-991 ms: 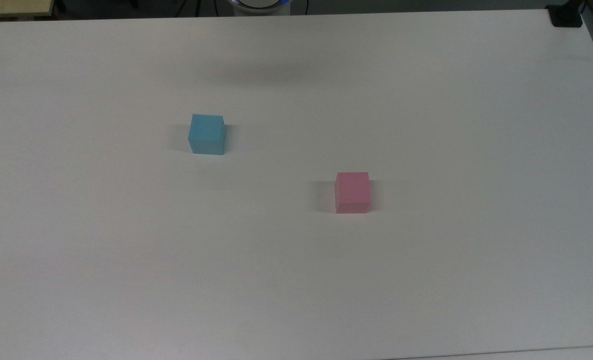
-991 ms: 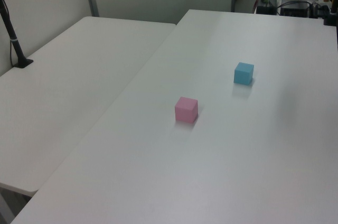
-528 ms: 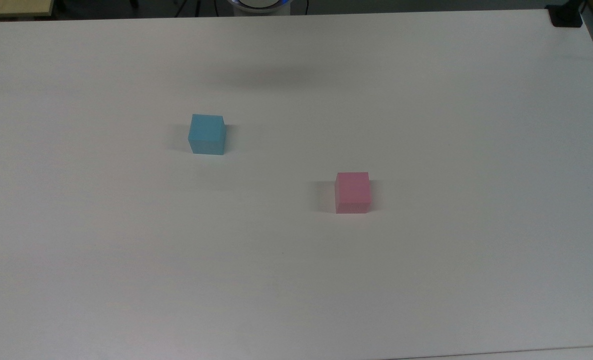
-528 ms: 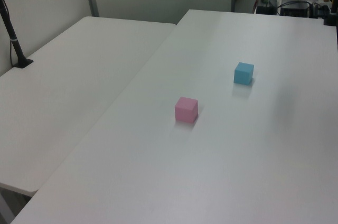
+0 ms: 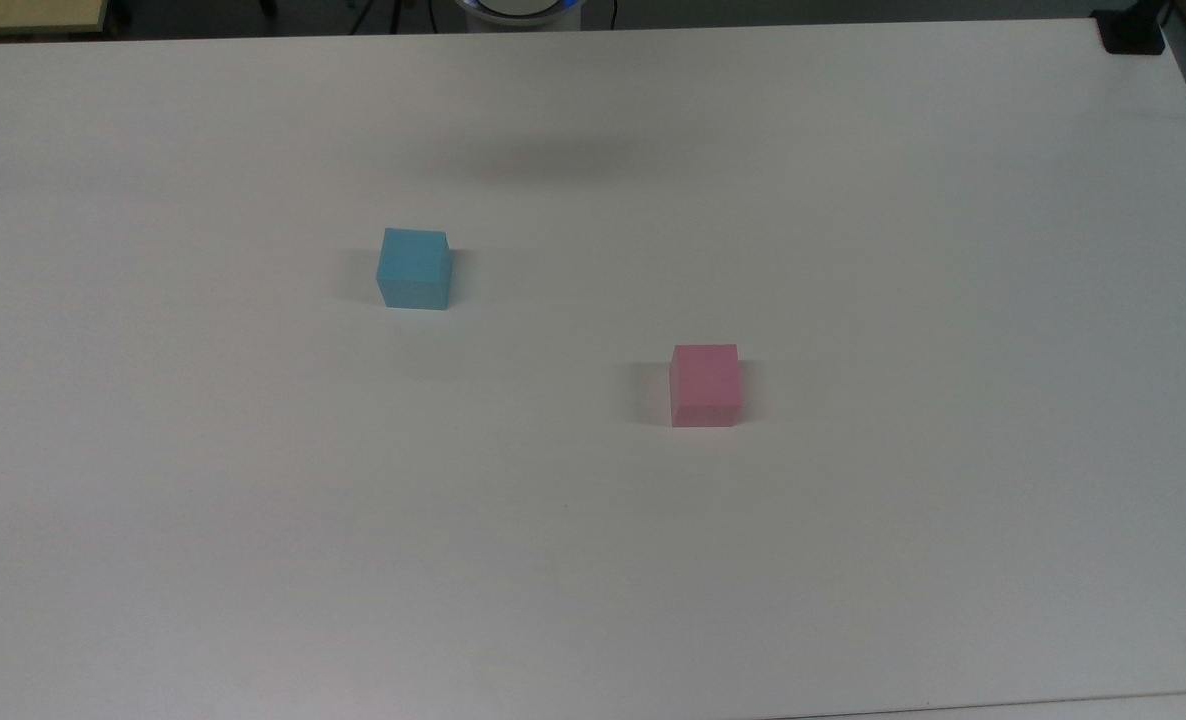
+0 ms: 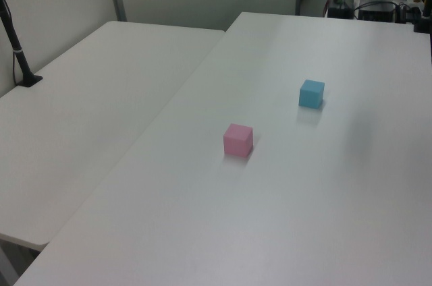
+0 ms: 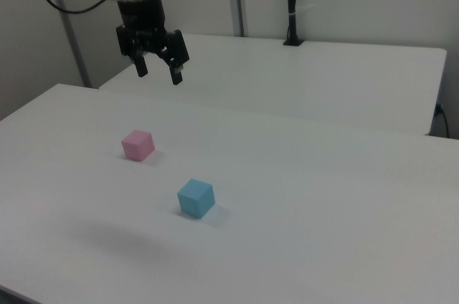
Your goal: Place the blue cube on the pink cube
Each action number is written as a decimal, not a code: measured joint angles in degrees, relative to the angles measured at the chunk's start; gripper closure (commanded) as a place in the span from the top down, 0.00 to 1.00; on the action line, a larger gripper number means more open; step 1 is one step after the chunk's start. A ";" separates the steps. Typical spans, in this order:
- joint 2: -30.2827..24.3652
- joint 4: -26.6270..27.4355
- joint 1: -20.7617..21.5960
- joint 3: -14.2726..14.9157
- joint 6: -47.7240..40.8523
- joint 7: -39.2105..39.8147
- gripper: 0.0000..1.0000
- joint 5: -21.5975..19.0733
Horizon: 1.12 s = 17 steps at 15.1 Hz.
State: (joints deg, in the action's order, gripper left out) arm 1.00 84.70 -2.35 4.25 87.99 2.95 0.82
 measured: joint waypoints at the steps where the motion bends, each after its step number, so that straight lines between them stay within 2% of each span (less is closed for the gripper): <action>1: 0.03 0.09 0.00 0.00 0.34 0.00 1.00 0.00; 17: 0.15 0.83 -0.01 0.00 0.36 0.94 1.00 0.02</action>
State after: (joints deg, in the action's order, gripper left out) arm 1.14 85.53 -2.36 4.26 88.35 3.89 0.84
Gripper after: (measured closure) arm 0.000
